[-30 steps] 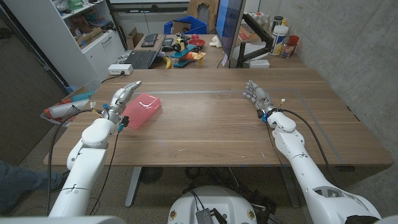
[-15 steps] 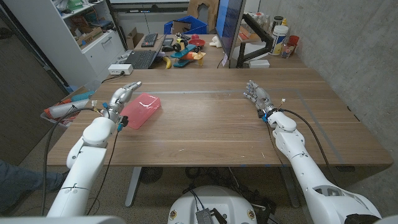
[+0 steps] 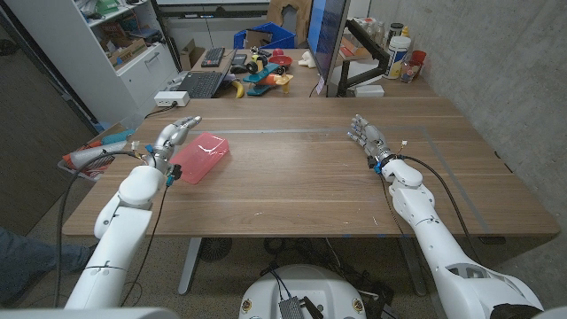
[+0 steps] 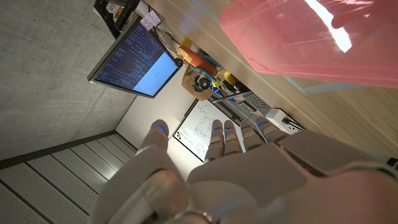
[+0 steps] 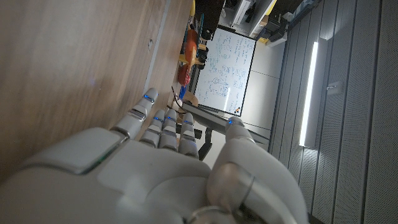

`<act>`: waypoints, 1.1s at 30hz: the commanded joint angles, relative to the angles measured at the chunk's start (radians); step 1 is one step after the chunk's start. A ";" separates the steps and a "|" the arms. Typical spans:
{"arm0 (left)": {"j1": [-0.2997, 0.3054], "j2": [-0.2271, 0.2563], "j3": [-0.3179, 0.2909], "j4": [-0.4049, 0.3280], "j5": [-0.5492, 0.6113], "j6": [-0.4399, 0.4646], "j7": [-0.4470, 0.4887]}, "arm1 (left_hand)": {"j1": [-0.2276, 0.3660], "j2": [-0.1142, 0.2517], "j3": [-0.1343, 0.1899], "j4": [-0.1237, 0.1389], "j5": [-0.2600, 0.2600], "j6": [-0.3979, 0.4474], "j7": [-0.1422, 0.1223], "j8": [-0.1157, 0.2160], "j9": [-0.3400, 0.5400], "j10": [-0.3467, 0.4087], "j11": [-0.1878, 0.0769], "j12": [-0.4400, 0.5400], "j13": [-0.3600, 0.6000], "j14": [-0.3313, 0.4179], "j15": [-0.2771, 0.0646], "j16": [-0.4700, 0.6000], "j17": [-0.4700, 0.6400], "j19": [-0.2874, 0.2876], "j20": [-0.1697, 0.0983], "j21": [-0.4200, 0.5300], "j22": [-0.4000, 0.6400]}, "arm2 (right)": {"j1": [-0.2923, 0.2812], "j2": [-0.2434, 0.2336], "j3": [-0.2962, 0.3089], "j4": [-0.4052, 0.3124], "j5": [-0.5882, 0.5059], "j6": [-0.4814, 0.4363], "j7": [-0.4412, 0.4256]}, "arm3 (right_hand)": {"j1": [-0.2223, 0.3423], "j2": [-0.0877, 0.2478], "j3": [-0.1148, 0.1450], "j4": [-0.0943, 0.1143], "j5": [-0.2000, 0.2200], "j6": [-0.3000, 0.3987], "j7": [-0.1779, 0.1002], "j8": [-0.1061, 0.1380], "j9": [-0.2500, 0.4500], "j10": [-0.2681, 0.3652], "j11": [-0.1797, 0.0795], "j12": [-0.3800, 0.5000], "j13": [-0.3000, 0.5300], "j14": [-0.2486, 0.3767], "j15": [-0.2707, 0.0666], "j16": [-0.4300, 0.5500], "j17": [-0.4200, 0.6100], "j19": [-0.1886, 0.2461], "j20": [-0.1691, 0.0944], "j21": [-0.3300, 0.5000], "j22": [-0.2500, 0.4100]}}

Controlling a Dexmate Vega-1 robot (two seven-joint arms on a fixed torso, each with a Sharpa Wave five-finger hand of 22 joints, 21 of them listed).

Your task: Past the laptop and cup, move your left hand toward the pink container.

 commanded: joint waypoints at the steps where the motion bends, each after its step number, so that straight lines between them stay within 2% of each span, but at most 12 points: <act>1: 0.014 0.012 0.008 -0.018 0.076 0.021 0.042 | 0.011 -0.001 0.003 -0.008 0.004 0.013 0.001 0.004 0.002 0.005 0.000 0.006 0.003 0.007 0.004 0.007 0.002 0.001 0.009 -0.003 0.005 | -0.002 0.003 0.000 -0.003 -0.003 0.000 -0.003 | 0.003 0.007 -0.003 -0.004 0.006 0.011 -0.002 0.000 0.002 0.007 0.003 -0.005 0.004 0.011 0.000 0.000 0.002 0.006 -0.003 -0.001 0.001; 15: 0.019 0.025 0.012 -0.034 0.128 0.052 0.056 | 0.019 0.000 0.005 -0.010 0.005 0.029 -0.006 0.008 0.002 0.016 0.003 0.009 0.003 0.016 0.005 0.008 0.002 0.003 0.007 -0.004 0.005 | -0.002 0.006 -0.002 -0.003 -0.005 -0.002 -0.006 | 0.004 0.008 -0.003 -0.005 0.006 0.012 -0.002 0.000 0.002 0.007 0.000 -0.005 0.004 0.012 -0.001 0.000 0.002 0.008 -0.003 -0.002 0.001; 33: -0.011 0.058 0.033 0.002 0.184 0.107 0.059 | 0.028 0.001 0.007 -0.011 0.005 0.040 -0.007 0.009 0.002 0.026 -0.003 0.011 0.003 0.022 -0.001 0.008 0.002 0.003 0.010 -0.005 0.005 | -0.010 0.007 -0.003 -0.023 -0.011 -0.018 -0.019 | 0.004 0.009 -0.004 -0.005 0.006 0.013 -0.002 0.000 0.002 0.007 -0.002 -0.005 0.004 0.013 -0.002 0.001 0.001 0.009 -0.003 -0.002 0.001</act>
